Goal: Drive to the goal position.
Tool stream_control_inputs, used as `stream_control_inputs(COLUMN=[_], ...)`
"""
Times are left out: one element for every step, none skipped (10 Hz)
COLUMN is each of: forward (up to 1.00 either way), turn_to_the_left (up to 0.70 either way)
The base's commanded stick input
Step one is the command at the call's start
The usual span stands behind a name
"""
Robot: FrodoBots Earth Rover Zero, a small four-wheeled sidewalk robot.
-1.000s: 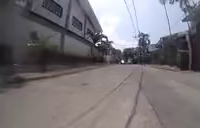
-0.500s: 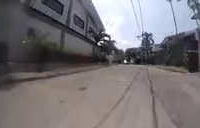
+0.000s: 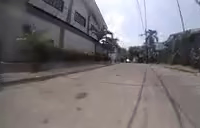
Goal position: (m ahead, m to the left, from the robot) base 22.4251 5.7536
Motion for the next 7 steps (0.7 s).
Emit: stream_control_inputs(forward=[1.0,1.0,1.0,1.0,1.0,1.0,1.0], turn_to_the_left=[0.0,0.0,0.0,0.0,0.0,0.0,0.0])
